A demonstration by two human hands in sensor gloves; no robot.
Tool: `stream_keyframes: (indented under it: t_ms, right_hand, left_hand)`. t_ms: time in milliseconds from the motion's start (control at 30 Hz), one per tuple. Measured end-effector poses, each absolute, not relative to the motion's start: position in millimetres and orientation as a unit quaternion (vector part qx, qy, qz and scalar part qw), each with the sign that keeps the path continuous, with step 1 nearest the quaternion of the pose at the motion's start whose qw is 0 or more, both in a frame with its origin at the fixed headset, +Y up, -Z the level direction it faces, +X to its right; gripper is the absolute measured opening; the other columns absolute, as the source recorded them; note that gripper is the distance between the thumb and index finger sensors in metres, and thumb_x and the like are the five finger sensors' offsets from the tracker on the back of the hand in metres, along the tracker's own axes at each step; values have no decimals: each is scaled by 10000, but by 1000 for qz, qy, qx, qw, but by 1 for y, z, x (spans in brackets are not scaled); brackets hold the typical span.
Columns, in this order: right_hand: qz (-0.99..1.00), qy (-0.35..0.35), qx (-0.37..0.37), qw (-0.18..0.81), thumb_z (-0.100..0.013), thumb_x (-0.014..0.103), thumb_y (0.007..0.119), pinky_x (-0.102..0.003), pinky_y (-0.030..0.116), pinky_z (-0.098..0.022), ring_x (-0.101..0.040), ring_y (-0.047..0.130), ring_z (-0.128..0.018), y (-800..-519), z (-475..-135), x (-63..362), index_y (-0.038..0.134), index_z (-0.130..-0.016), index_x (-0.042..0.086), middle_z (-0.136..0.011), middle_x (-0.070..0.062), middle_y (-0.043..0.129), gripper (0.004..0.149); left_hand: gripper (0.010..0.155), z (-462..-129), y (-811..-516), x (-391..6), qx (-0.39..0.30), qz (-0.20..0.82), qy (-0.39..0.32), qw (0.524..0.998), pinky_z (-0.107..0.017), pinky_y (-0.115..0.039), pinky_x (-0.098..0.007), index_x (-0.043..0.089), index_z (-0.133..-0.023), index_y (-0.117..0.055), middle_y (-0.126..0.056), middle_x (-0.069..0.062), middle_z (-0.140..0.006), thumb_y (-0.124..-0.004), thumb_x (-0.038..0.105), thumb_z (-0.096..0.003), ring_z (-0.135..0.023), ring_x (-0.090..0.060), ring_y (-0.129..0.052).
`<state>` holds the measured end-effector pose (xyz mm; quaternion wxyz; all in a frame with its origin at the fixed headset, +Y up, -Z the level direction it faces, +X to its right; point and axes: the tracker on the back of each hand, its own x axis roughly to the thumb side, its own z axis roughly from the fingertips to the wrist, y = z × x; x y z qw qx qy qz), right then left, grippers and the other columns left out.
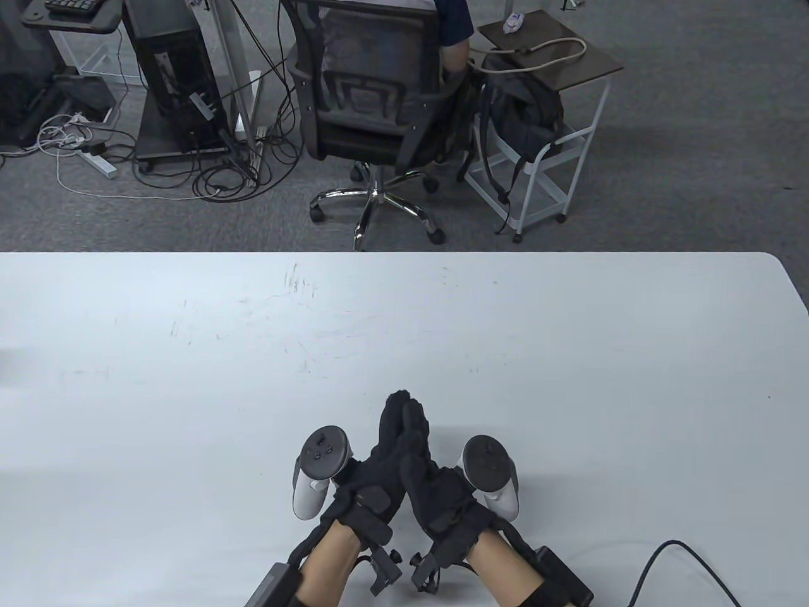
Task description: Squeeze empty paper cup to crush flat
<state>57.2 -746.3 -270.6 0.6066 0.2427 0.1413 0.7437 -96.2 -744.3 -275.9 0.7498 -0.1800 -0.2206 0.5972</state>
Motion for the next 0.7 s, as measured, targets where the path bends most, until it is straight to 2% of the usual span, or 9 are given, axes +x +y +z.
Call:
stream_keyframes:
  t_ms: [33, 100, 167, 233, 400, 533, 700]
  right_hand:
    - [770, 122, 253, 574, -378, 813, 355, -716, 122, -613, -492, -87, -926, -745, -273, 61, -17, -1023, 333, -1141, 6, -20, 886]
    - [802, 85, 242, 539, -381, 815, 371, -720, 153, -620, -505, -7, -963, -743, -274, 69, 66, -1067, 328, -1184, -14, 110, 894]
    - [815, 65, 223, 531, -384, 804, 455, -721, 172, -627, -518, 67, -988, -743, -274, 75, 199, -1097, 319, -1202, -32, 246, 900]
    - [838, 43, 211, 502, -397, 777, 493, -722, 188, -634, -528, 118, -1002, -742, -274, 81, 302, -1111, 285, -1200, -68, 300, 888]
    - [889, -26, 181, 420, -422, 732, 608, -721, 250, -649, -531, 244, -1018, -735, -276, 97, 408, -1100, 284, -1179, -97, 411, 837]
    - [923, -54, 162, 344, -435, 708, 643, -721, 264, -651, -530, 285, -1017, -733, -279, 105, 446, -1095, 270, -1170, -108, 443, 817]
    - [945, -54, 154, 284, -442, 693, 663, -723, 255, -650, -531, 288, -1018, -735, -283, 109, 468, -1092, 266, -1168, -116, 445, 802]
  left_hand:
    - [779, -276, -744, -98, -161, 576, -214, 772, -773, -587, -506, 318, -1127, 75, -16, -141, -1219, -433, 670, -652, -1135, -414, -253]
    - [797, -277, -743, -103, -148, 576, -195, 780, -716, -662, -438, 329, -1154, 3, -104, -130, -1227, -504, 678, -647, -1084, -349, -442]
    - [810, -278, -742, -109, -128, 563, -178, 797, -690, -673, -443, 314, -1176, -103, -156, -117, -1224, -596, 662, -635, -1047, -330, -498]
    - [780, -280, -740, -117, -97, 510, -169, 838, -682, -684, -445, 320, -1190, -206, -205, -115, -1223, -629, 660, -630, -1033, -326, -530]
    - [771, -283, -736, -129, -35, 339, -125, 932, -657, -703, -478, 295, -1184, -316, -301, -122, -1213, -713, 617, -606, -1014, -354, -574]
    - [767, -288, -743, -128, -78, 189, -102, 973, -656, -702, -495, 291, -1183, -374, -339, -136, -1210, -755, 596, -591, -1006, -369, -596]
    - [760, -293, -755, -122, -131, 86, -102, 982, -686, -673, -516, 312, -1184, -392, -332, -138, -1215, -777, 583, -587, -1028, -370, -569]
